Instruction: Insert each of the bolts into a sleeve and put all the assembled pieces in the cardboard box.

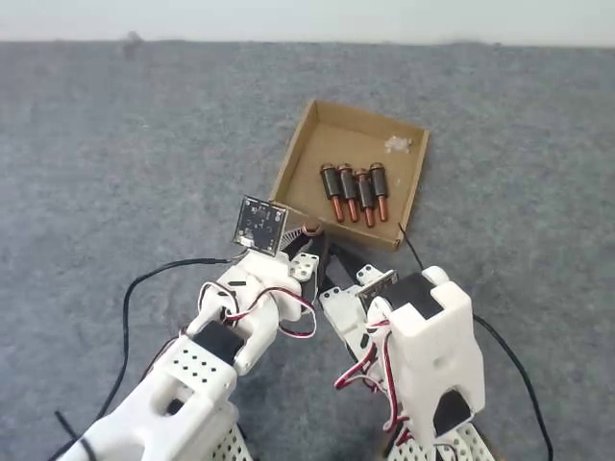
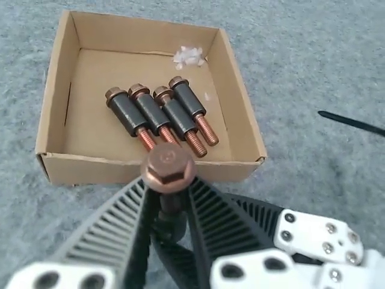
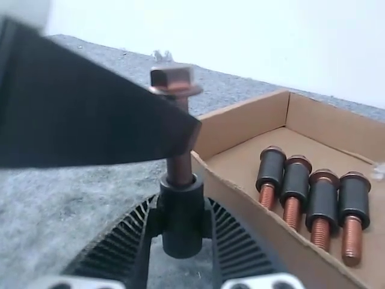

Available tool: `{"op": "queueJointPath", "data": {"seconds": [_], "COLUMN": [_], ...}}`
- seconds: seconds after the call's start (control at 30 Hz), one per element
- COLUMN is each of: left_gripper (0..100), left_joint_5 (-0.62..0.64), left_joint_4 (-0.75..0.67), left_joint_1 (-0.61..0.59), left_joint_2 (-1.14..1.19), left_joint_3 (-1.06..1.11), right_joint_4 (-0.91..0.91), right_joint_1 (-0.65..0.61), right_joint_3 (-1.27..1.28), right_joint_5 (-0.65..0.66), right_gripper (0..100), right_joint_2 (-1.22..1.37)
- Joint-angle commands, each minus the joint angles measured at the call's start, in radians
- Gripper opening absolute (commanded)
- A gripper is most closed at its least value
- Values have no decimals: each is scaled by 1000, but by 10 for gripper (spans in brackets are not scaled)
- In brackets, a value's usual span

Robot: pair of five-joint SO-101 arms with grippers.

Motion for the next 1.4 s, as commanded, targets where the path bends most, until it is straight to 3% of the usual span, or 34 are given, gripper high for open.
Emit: {"op": "queueJointPath", "data": {"seconds": [0.0,0.2,0.37,0.6,0.97,1.37], "left_gripper": [12,13,14,156,145,145], "left_joint_5": [-8,-6,-3,34,40,158], "left_joint_4": [-9,35,48,124,133,133], "left_joint_1": [15,68,34,26,-23,-123], "left_joint_2": [-15,-15,-15,-17,-28,-28], "left_joint_3": [7,36,38,21,-35,-139], "right_joint_4": [-8,8,5,5,5,13], "right_joint_1": [58,59,56,58,61,61], "right_joint_3": [-35,-41,-35,-35,-40,-51], "right_joint_5": [-5,-5,-5,-6,-6,-6], "right_gripper": [6,6,6,6,6,6], "right_joint_2": [-28,-28,-28,-28,-28,-28]}}
